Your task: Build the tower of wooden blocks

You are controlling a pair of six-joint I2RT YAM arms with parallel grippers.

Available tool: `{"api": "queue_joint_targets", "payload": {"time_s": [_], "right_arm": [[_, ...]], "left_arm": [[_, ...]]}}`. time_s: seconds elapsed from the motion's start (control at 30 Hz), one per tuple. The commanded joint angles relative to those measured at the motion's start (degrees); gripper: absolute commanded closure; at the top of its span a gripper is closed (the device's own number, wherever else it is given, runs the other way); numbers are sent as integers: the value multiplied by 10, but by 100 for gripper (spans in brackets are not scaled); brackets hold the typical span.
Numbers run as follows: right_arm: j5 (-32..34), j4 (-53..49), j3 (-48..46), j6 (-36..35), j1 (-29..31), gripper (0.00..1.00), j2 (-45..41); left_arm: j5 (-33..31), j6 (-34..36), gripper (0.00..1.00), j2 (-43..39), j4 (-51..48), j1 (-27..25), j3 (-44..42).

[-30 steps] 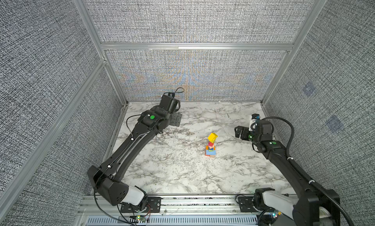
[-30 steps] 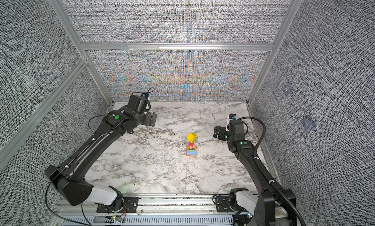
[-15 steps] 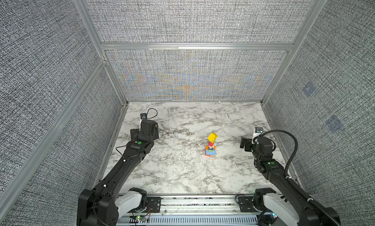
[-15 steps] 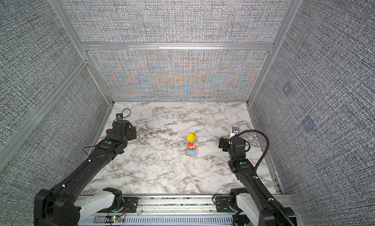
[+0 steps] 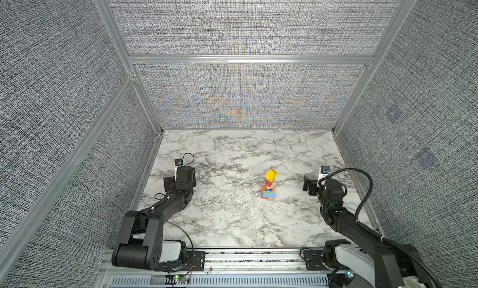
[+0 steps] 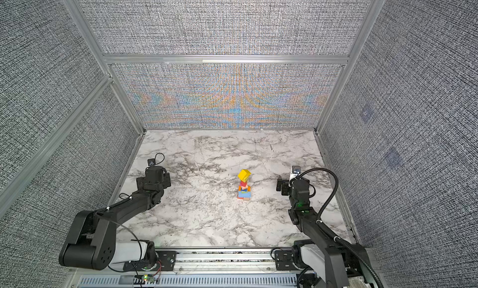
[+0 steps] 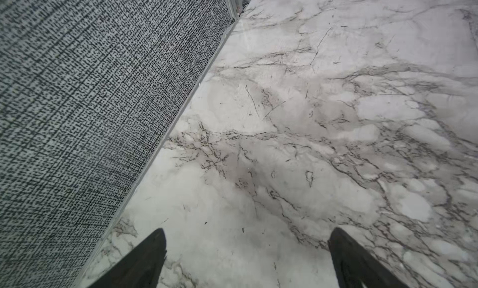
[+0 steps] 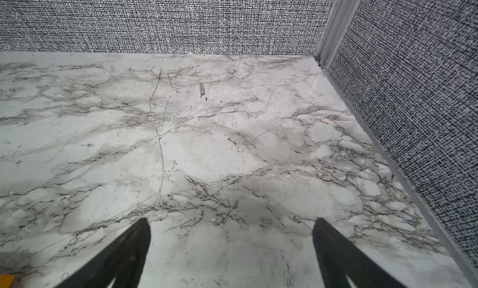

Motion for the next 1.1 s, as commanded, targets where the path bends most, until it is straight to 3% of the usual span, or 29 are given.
{"api": "queue_joint_targets", "payload": {"time_s": [0.0, 0.13, 0.3, 0.4, 0.57, 0.73, 0.83, 1.07], "right_arm": [[18, 102, -3, -19, -1, 1, 26], [17, 190, -13, -13, -2, 1, 91], [37, 382, -58, -23, -1, 1, 192], [25, 481, -75, -22, -1, 1, 273], [-4, 476, -46, -41, 0, 1, 308], [-22, 297, 32, -47, 0, 1, 276], [-16, 264, 49, -46, 1, 1, 276], [-3, 195, 85, -27, -7, 1, 275]], "left_arm": [[9, 13, 1, 14, 131, 1, -3], [-11, 46, 1, 37, 177, 1, -2], [-7, 72, 1, 63, 343, 2, -64], [-5, 52, 1, 57, 287, 5, -47], [6, 64, 1, 54, 356, 6, -81], [13, 69, 1, 48, 384, 4, -98], [29, 79, 1, 52, 411, 5, -110], [49, 71, 1, 56, 347, 12, -77]]}}
